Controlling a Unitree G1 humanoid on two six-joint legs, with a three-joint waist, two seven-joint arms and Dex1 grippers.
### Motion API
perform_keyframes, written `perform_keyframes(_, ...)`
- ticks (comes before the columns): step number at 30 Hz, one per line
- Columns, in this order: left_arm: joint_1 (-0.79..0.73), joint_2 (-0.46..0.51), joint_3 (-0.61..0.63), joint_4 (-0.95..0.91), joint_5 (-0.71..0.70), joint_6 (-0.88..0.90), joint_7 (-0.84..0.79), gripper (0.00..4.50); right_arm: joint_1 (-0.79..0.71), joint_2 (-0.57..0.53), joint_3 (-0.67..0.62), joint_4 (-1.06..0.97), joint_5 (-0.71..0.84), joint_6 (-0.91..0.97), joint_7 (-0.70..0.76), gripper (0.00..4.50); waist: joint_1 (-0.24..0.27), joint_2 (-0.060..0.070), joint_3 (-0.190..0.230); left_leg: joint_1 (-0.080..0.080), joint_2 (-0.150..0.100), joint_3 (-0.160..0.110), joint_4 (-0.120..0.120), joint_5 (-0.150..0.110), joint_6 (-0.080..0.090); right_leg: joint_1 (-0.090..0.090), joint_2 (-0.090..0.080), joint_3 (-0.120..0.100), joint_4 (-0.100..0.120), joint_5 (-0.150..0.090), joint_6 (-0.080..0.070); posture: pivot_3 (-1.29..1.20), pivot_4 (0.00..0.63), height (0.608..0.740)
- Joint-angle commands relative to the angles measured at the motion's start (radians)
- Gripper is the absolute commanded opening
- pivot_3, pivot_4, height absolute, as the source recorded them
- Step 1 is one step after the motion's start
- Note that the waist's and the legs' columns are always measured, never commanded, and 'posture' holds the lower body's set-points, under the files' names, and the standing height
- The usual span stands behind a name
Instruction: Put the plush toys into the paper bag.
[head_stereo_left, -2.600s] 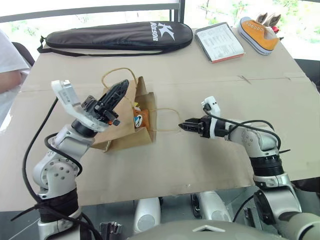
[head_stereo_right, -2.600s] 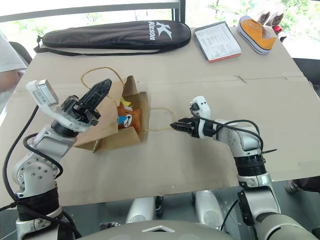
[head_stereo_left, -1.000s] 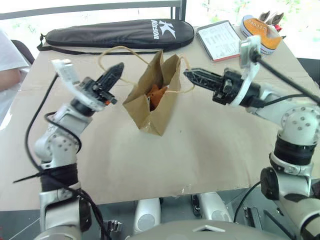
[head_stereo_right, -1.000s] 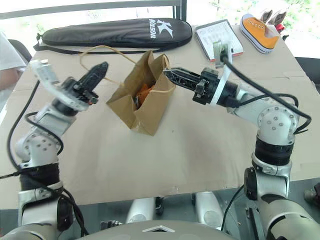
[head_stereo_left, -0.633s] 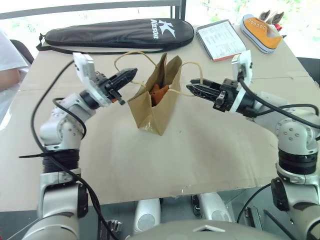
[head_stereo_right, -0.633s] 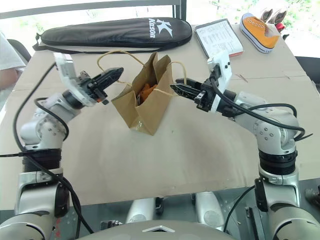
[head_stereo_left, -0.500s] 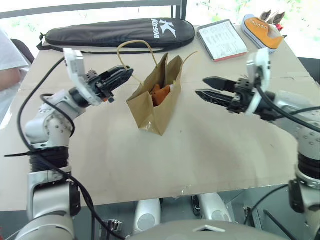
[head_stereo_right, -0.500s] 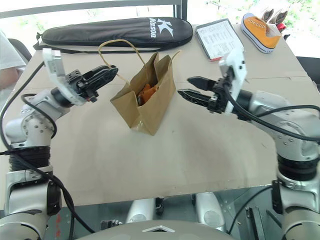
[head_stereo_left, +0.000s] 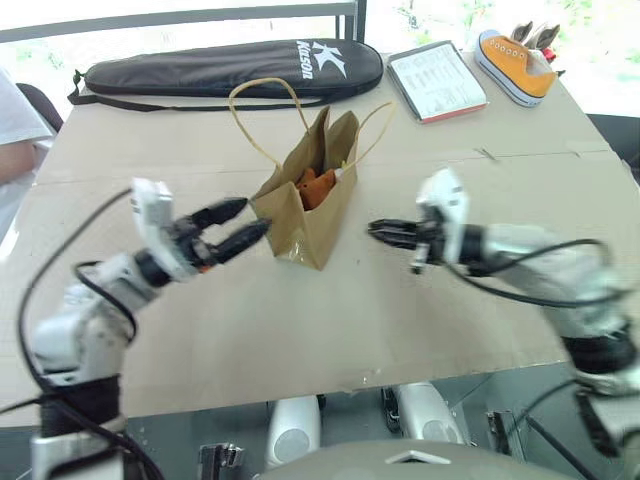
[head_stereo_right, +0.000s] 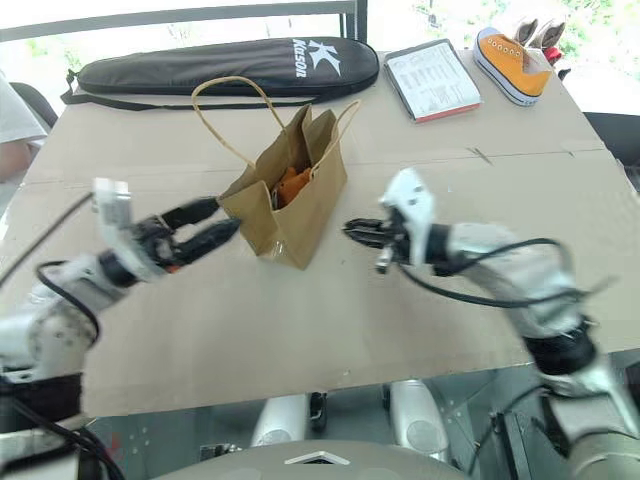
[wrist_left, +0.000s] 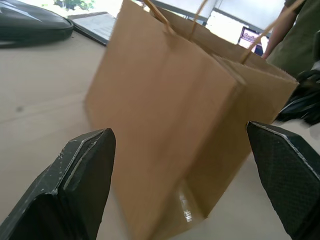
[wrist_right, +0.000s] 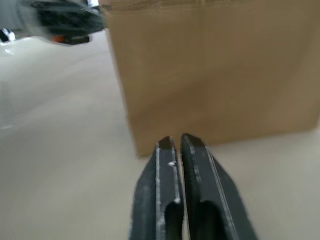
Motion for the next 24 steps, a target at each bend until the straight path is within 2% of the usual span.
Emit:
perform_keyframes(1,0.054,-0.014,0.01,-0.129,0.034,-0.046,0.061,4.5,-0.081,0.074,0.031,0.14,-0.124,-0.185,0.033,0.06,0.01,-0.001,0.001,-0.001,0.0,-0.001,0.0,0.0,0.0,0.0,0.0,-0.001,0.001,0.001,0.002,0.0,0.15,0.74)
perform_keyframes(4,0.072,-0.042,-0.009,-0.186,0.048,-0.055,0.119,4.5,-0.118,0.144,0.046,0.219,-0.154,-0.248,0.079,0.06,0.013,-0.001,0.001,-0.001,0.0,-0.001,-0.001,0.0,0.0,-0.001,0.0,-0.001,0.001,0.002,0.003,0.0,0.15,0.74)
perform_keyframes(9,0.071,-0.07,-0.093,-0.251,0.172,-0.105,0.206,4.5,-0.127,0.2,0.041,0.254,-0.179,-0.281,0.133,0.06,0.022,-0.001,0.001,-0.001,0.0,-0.001,-0.001,0.0,0.0,0.0,0.0,-0.002,0.001,0.002,0.003,0.0,0.15,0.74)
perform_keyframes(12,0.04,-0.114,-0.138,-0.268,0.261,-0.122,0.318,4.5,-0.121,0.219,0.04,0.262,-0.188,-0.281,0.153,0.06,0.026,-0.001,0.001,0.0,0.0,-0.001,0.0,0.0,0.0,0.0,0.0,-0.002,0.001,0.002,0.003,0.0,0.15,0.74)
perform_keyframes(18,-0.05,-0.172,-0.22,-0.179,0.438,-0.187,0.44,4.5,-0.103,0.246,0.021,0.285,-0.202,-0.278,0.161,0.06,0.03,-0.001,0.001,0.001,0.0,-0.001,0.0,0.0,0.0,0.001,0.001,-0.002,0.002,0.002,0.003,0.0,0.15,0.74)
perform_keyframes(24,-0.137,-0.242,-0.276,-0.092,0.554,-0.242,0.528,4.5,-0.039,0.214,-0.003,0.202,-0.202,-0.239,0.159,0.06,0.031,-0.001,0.0,0.0,0.0,-0.001,0.0,0.0,0.0,0.001,0.001,-0.002,0.002,0.002,0.003,0.0,0.15,0.74)
